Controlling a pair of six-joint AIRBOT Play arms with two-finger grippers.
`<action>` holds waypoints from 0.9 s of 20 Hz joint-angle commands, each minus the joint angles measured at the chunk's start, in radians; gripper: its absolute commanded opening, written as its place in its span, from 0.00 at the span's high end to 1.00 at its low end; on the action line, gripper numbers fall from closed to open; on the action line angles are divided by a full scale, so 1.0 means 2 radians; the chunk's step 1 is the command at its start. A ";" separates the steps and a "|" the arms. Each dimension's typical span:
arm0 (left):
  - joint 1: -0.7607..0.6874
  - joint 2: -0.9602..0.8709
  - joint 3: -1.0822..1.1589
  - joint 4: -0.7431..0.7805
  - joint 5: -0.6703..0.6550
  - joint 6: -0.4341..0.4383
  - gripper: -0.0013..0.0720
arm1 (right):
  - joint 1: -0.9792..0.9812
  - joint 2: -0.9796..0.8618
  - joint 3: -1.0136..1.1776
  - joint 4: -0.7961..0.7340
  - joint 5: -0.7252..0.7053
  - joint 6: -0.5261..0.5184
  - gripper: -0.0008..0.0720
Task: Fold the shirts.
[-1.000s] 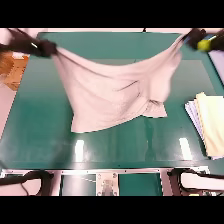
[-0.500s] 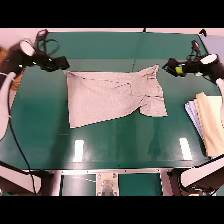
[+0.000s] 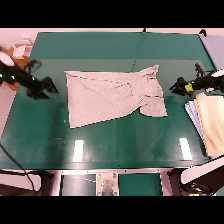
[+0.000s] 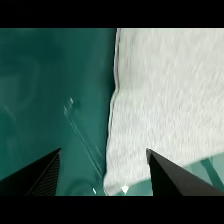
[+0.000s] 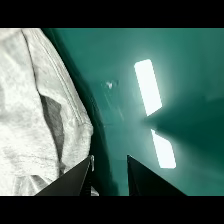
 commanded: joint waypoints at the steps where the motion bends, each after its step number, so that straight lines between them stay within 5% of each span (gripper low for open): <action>1: 0.005 0.032 -0.142 -0.036 0.015 -0.005 0.16 | 0.012 -0.011 -0.020 0.024 -0.018 -0.012 0.64; 5: 0.003 0.047 -0.242 -0.100 0.057 0.021 0.20 | 0.019 -0.012 -0.020 0.042 -0.049 -0.010 0.64; 6: -0.006 0.047 -0.261 -0.118 0.075 0.029 0.36 | 0.019 -0.012 -0.020 0.045 -0.052 -0.010 0.64; 7: -0.021 0.047 -0.278 -0.134 0.095 0.036 0.41 | 0.019 -0.012 -0.020 0.049 -0.056 -0.010 0.64; 12: -0.082 0.047 -0.308 -0.142 0.161 0.044 0.41 | 0.018 -0.012 -0.020 0.051 -0.056 -0.010 0.64; 13: -0.079 0.047 -0.306 -0.140 0.161 0.044 0.47 | 0.018 -0.012 -0.020 0.050 -0.055 -0.010 0.64; 14: -0.072 0.047 -0.303 -0.135 0.161 0.047 0.90 | 0.018 -0.012 -0.020 0.050 -0.054 -0.010 0.64; 18: -0.022 0.047 -0.271 -0.099 0.154 0.044 0.96 | 0.018 -0.012 -0.020 0.050 -0.050 -0.010 0.58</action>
